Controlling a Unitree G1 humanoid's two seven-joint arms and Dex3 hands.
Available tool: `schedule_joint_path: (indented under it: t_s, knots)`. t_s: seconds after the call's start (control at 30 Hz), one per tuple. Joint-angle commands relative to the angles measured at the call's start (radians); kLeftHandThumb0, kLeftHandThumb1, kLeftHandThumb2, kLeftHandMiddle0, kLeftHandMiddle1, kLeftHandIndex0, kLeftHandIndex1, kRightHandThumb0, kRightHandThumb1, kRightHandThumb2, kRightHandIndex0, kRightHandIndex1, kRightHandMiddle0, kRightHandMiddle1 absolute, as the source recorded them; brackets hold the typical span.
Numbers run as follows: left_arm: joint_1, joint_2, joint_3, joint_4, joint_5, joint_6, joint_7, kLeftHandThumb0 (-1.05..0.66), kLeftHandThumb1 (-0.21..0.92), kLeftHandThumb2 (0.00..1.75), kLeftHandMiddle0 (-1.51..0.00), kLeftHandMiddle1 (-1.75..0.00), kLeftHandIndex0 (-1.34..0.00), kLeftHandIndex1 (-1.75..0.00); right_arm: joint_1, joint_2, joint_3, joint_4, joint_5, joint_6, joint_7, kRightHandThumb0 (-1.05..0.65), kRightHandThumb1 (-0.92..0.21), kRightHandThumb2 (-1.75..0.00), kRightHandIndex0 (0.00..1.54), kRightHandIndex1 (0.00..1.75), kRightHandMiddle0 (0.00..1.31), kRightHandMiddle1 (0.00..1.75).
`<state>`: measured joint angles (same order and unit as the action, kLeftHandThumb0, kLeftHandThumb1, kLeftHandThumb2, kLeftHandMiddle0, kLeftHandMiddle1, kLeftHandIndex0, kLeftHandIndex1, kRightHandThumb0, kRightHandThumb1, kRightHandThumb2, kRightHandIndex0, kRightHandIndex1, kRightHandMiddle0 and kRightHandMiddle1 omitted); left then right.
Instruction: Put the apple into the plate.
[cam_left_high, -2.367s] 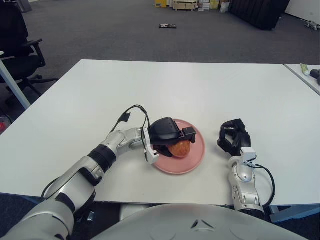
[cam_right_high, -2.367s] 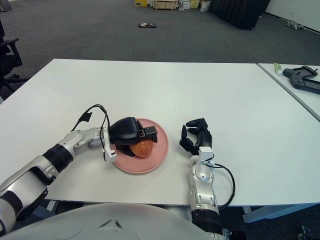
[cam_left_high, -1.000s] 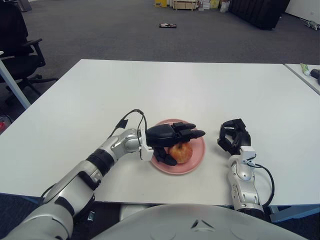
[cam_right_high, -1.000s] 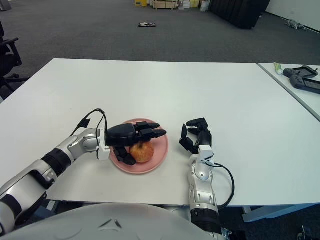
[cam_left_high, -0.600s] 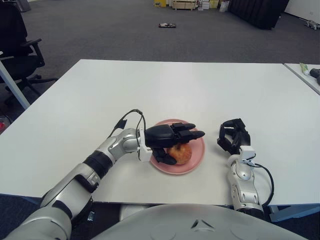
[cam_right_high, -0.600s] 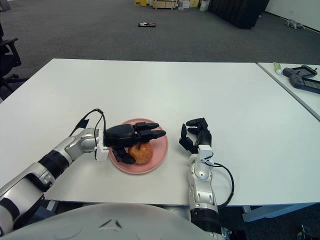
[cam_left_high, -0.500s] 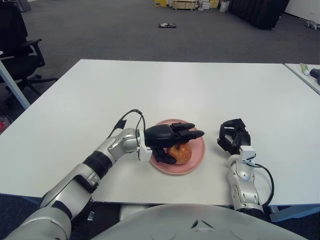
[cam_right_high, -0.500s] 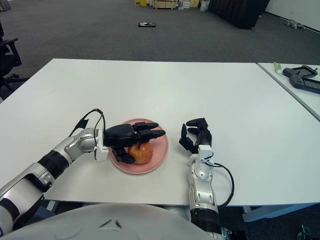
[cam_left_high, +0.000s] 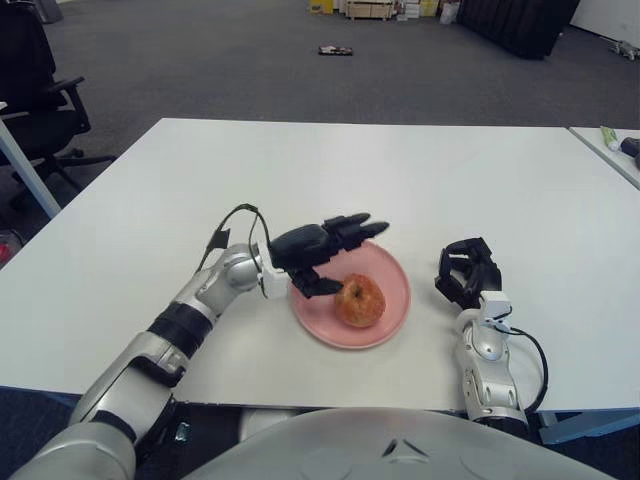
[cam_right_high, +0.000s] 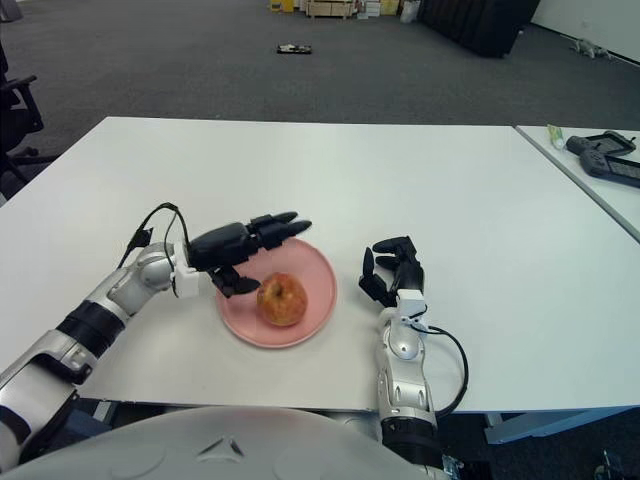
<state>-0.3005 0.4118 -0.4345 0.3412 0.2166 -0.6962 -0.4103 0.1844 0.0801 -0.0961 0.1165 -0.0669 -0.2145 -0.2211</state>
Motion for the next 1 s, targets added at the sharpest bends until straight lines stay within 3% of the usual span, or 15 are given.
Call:
schedule_joint_path:
  t_s: [0.0, 0.2, 0.4, 0.5, 0.6, 0.63, 0.7, 0.77, 0.87, 0.97]
  knots:
    - [0.055, -0.019, 0.077, -0.024, -0.115, 0.043, 0.003, -0.99, 0.92, 1.10, 0.00, 0.00, 0.00, 0.00, 0.012, -0.004, 0.001, 0.020, -0.001, 0.004, 0.005, -0.39, -0.65, -0.90, 0.45, 1.72, 0.36, 1.75]
    - [0.103, -0.100, 0.173, -0.032, -0.173, -0.018, 0.090, -1.00, 0.92, 1.12, 0.00, 0.00, 0.00, 0.00, 0.013, -0.007, 0.001, 0.029, 0.005, -0.012, 0.010, -0.39, -0.65, -0.90, 0.45, 1.73, 0.36, 1.75]
    - [0.168, -0.160, 0.294, -0.046, -0.267, 0.014, 0.161, -1.04, 0.92, 1.05, 0.00, 0.00, 0.00, 0.00, 0.010, -0.010, -0.001, 0.046, 0.008, -0.038, 0.010, -0.39, -0.64, -0.91, 0.45, 1.73, 0.37, 1.75]
    - [0.182, -0.236, 0.345, -0.012, -0.344, 0.003, 0.194, -1.05, 0.92, 1.02, 0.00, 0.00, 0.00, 0.00, 0.008, -0.011, -0.001, 0.055, 0.005, -0.048, 0.008, -0.39, -0.64, -0.92, 0.45, 1.73, 0.37, 1.75]
    - [0.174, -0.302, 0.398, 0.071, -0.391, -0.022, 0.230, -1.05, 0.92, 1.00, -0.03, -0.05, 0.00, -0.22, 0.007, -0.010, 0.000, 0.058, 0.001, -0.052, 0.006, -0.39, -0.63, -0.92, 0.45, 1.73, 0.37, 1.75]
    - [0.175, -0.322, 0.418, 0.085, -0.390, -0.017, 0.260, -1.03, 0.92, 0.99, -0.04, -0.13, 0.00, -0.40, 0.007, -0.009, 0.001, 0.057, 0.001, -0.049, 0.006, -0.39, -0.63, -0.92, 0.45, 1.73, 0.37, 1.75]
    - [0.176, -0.351, 0.448, 0.096, -0.380, -0.012, 0.306, -0.93, 0.92, 0.94, -0.02, -0.55, 0.00, -1.02, 0.009, -0.008, 0.003, 0.054, 0.004, -0.045, 0.009, -0.39, -0.63, -0.92, 0.46, 1.73, 0.37, 1.75]
    - [0.181, -0.370, 0.464, 0.090, -0.367, -0.007, 0.332, -0.83, 0.92, 0.90, -0.01, -0.84, 0.00, -1.35, 0.010, -0.006, 0.004, 0.049, 0.009, -0.042, 0.012, -0.39, -0.63, -0.92, 0.46, 1.73, 0.37, 1.75]
    - [0.195, -0.390, 0.479, 0.081, -0.352, -0.004, 0.357, -0.74, 0.92, 0.88, -0.06, -1.15, -0.04, -1.59, 0.011, -0.002, 0.004, 0.045, 0.013, -0.039, 0.012, -0.39, -0.63, -0.92, 0.49, 1.72, 0.37, 1.75]
    - [0.216, -0.395, 0.492, 0.092, -0.350, -0.009, 0.360, -0.69, 0.91, 0.88, -0.11, -1.40, -0.13, -1.70, 0.010, 0.000, 0.004, 0.043, 0.011, -0.036, 0.009, -0.39, -0.64, -0.92, 0.52, 1.71, 0.37, 1.75]
